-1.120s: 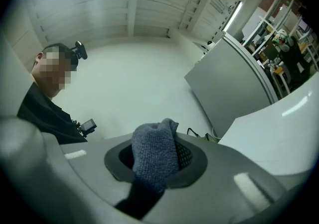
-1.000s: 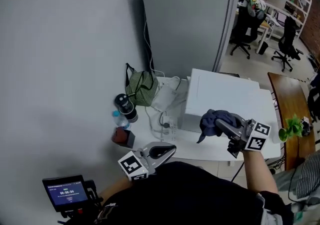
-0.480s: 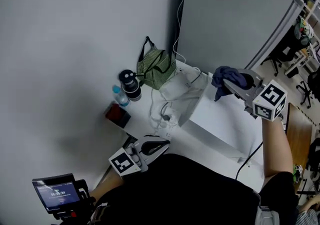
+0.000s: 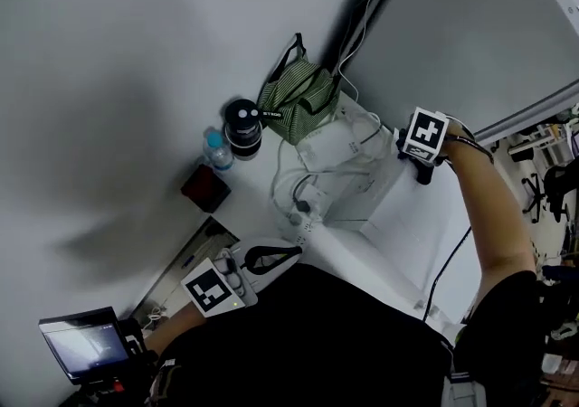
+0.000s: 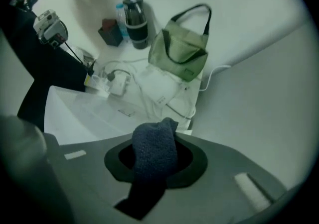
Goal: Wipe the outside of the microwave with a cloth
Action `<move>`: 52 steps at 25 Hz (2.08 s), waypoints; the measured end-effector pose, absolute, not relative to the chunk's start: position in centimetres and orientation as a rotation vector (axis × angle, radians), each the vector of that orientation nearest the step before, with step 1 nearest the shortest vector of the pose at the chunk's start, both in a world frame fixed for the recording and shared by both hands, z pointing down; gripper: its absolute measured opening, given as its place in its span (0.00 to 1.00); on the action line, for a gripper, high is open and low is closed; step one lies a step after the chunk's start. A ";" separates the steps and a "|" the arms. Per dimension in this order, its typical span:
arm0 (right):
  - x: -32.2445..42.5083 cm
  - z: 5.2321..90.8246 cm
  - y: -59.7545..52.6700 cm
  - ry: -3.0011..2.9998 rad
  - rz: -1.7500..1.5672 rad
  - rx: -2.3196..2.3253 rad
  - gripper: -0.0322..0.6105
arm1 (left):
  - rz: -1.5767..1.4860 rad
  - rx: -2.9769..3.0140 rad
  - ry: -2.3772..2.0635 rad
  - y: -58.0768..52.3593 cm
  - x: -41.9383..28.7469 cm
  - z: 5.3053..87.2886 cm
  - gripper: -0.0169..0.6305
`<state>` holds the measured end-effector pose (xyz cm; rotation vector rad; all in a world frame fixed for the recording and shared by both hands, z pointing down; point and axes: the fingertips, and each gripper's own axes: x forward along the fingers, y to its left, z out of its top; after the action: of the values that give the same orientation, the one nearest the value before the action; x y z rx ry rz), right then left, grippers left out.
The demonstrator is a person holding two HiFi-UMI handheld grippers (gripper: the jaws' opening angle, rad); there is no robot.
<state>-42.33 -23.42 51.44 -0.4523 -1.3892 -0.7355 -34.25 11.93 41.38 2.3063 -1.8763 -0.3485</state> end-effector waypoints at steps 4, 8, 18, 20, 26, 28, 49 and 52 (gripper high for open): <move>-42.5 56.5 -24.1 -1.058 -0.695 -0.490 0.17 | -0.411 2.233 -1.894 12.1 -36.6 43.1 0.03; -41.9 61.5 -24.6 -0.873 -0.661 -0.490 0.17 | -0.402 2.192 -1.920 12.6 -37.2 44.0 0.03; -41.3 69.3 -25.4 -0.772 -0.564 -0.442 0.17 | -0.387 2.070 -1.949 15.0 -37.8 45.7 0.03; -41.3 70.2 -25.3 -0.766 -0.574 -0.439 0.17 | -0.373 2.062 -1.943 15.3 -37.7 46.0 0.03; -43.0 64.1 -22.3 -0.867 -0.599 -0.602 0.17 | -0.379 2.091 -1.961 15.2 -37.8 45.3 0.03; -43.2 59.2 -19.4 -0.944 -0.571 -0.698 0.17 | -0.385 2.125 -1.944 14.8 -37.6 44.7 0.03; -39.0 69.9 -19.7 -0.717 -0.483 -0.622 0.17 | -0.400 2.018 -2.042 17.9 -38.9 46.3 0.03; -39.3 66.9 -18.4 -0.799 -0.447 -0.692 0.17 | -0.392 2.070 -2.028 17.2 -38.5 45.7 0.03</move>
<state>-39.26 -18.37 66.86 -0.6923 -0.7990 -0.4471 -38.51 17.24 45.68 2.0700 -2.0283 -0.3915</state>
